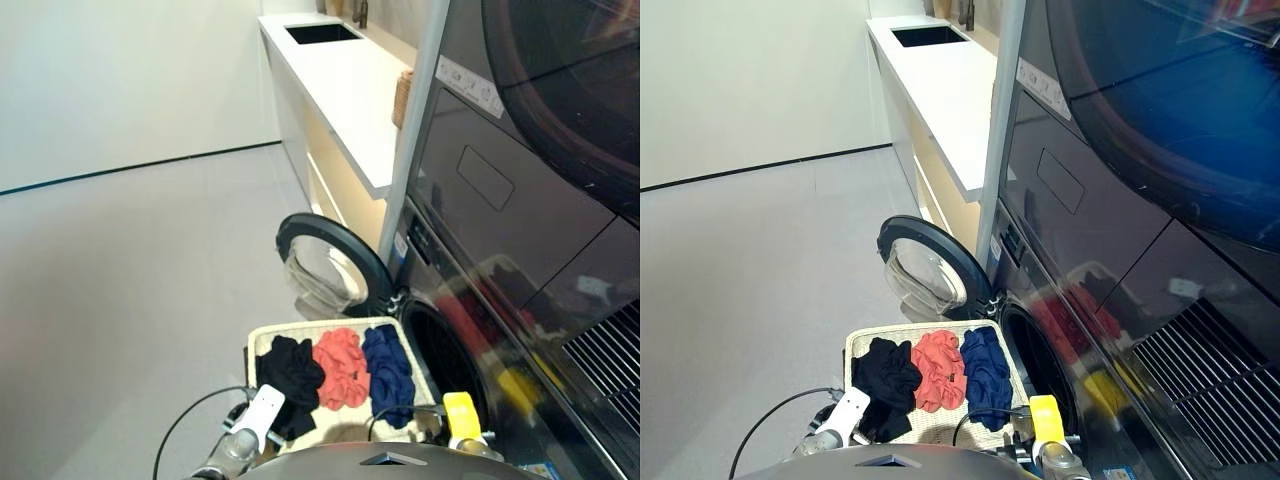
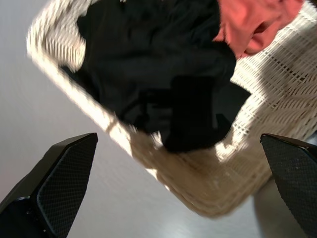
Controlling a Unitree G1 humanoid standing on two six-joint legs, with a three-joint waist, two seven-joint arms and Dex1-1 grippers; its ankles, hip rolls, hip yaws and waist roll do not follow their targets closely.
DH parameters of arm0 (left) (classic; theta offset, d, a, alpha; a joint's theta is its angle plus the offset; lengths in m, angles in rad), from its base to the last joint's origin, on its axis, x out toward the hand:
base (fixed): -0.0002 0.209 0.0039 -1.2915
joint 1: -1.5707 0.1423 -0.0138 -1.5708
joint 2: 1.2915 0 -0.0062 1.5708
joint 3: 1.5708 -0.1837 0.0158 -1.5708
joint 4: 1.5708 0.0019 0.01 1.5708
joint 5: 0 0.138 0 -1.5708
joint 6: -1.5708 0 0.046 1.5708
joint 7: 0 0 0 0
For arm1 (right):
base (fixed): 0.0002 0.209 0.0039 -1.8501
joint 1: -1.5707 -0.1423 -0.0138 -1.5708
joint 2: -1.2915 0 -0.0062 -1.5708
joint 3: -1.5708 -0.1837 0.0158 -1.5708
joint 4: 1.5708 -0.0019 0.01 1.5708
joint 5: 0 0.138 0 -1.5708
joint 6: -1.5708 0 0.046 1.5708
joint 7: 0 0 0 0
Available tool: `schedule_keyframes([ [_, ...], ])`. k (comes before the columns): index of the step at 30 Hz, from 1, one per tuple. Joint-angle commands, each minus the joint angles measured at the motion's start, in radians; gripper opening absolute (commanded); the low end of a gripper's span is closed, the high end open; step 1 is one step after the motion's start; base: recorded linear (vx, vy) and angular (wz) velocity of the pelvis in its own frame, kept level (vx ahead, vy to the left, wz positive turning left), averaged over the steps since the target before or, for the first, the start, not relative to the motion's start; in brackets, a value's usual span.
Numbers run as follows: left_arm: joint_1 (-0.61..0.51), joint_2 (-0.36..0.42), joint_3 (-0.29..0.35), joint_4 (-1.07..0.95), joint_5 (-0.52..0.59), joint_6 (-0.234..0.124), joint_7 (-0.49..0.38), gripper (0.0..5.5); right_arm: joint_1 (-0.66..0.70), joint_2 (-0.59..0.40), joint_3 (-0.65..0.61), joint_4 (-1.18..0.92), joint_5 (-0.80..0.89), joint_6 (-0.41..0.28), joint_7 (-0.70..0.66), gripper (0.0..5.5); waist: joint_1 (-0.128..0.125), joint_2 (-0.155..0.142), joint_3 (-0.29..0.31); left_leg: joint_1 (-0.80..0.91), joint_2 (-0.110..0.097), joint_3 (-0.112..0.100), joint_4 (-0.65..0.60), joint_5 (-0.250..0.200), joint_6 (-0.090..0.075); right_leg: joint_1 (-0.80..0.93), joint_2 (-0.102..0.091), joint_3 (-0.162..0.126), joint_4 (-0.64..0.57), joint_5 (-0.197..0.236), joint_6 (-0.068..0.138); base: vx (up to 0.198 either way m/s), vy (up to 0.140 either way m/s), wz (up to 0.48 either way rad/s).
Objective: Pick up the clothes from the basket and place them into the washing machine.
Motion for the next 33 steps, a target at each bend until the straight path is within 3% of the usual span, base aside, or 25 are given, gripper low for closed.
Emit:
schedule_keyframes([
  [1, -0.126, 0.031, 0.010, 0.013, 0.046, -0.047, 0.025, 5.50, -0.080, 0.008, 0.071, -0.014, -0.050, -0.044, 0.012, 5.50, -0.014, -0.039, 0.026, -0.048, -0.037, -0.023, -0.021, 0.027, -0.027, -0.034, -0.025, 0.039, -0.060, 0.107, 0.089, -0.067, 0.017, -0.030],
  [4, -0.165, 0.034, 0.017, 0.021, 0.029, -0.041, 0.040, 5.50, -0.110, 0.005, 0.078, -0.029, -0.046, -0.044, 0.007, 5.50, -0.017, -0.039, 0.053, -0.086, -0.037, -0.024, -0.014, 0.038, -0.024, -0.080, -0.025, 0.039, -0.033, 0.106, 0.085, -0.127, 0.015, -0.042],
  [6, -0.234, 0.036, 0.031, 0.021, -0.023, -0.034, 0.064, 5.50, -0.173, -0.004, 0.080, -0.058, -0.016, -0.050, -0.007, 5.50, -0.021, -0.042, 0.122, -0.182, -0.035, -0.029, 0.055, 0.036, -0.017, -0.171, -0.028, 0.040, 0.032, 0.101, 0.075, -0.249, 0.008, -0.032],
  [8, -0.255, 0.037, 0.032, 0.022, -0.038, -0.033, 0.074, 5.50, -0.190, -0.005, 0.078, -0.066, 0.000, -0.053, -0.017, 5.50, -0.023, -0.045, 0.138, -0.224, -0.035, -0.033, 0.091, 0.030, -0.016, -0.204, -0.029, 0.040, 0.051, 0.101, 0.072, -0.194, -0.003, -0.013],
  [9, -0.301, 0.040, 0.023, 0.013, -0.055, -0.033, 0.094, 5.50, -0.225, -0.013, 0.077, -0.093, 0.030, -0.062, -0.034, 5.50, -0.027, -0.048, 0.179, -0.306, -0.036, -0.039, 0.151, 0.023, -0.015, -0.274, -0.031, 0.041, 0.090, 0.102, 0.067, -0.149, -0.001, -0.039],
  [24, -0.527, 0.108, 0.010, -0.038, -0.154, -0.033, 0.178, 5.50, -0.414, -0.045, 0.108, -0.303, 0.160, -0.120, -0.101, 5.50, -0.061, -0.032, 0.246, -0.723, -0.021, -0.045, 0.391, -0.019, -0.015, -0.671, -0.045, 0.043, 0.287, 0.073, 0.053, -0.026, 0.005, 0.005],
  [25, -0.549, 0.131, 0.020, -0.049, -0.171, -0.037, 0.190, 5.50, -0.430, -0.049, 0.114, -0.342, 0.178, -0.131, -0.110, 5.50, -0.065, -0.027, 0.255, -0.773, -0.018, -0.053, 0.435, -0.057, -0.020, -0.724, -0.039, 0.055, 0.326, 0.045, 0.055, 0.000, 0.000, 0.000],
  [33, -0.631, 0.202, 0.055, -0.032, -0.226, -0.028, 0.223, 5.50, -0.476, -0.053, 0.123, -0.472, 0.244, -0.174, -0.120, 5.50, -0.084, -0.028, 0.251, -0.986, 0.006, -0.045, 0.575, -0.101, -0.005, -0.930, -0.028, 0.074, 0.431, 0.030, 0.047, 0.000, 0.000, 0.000],
])
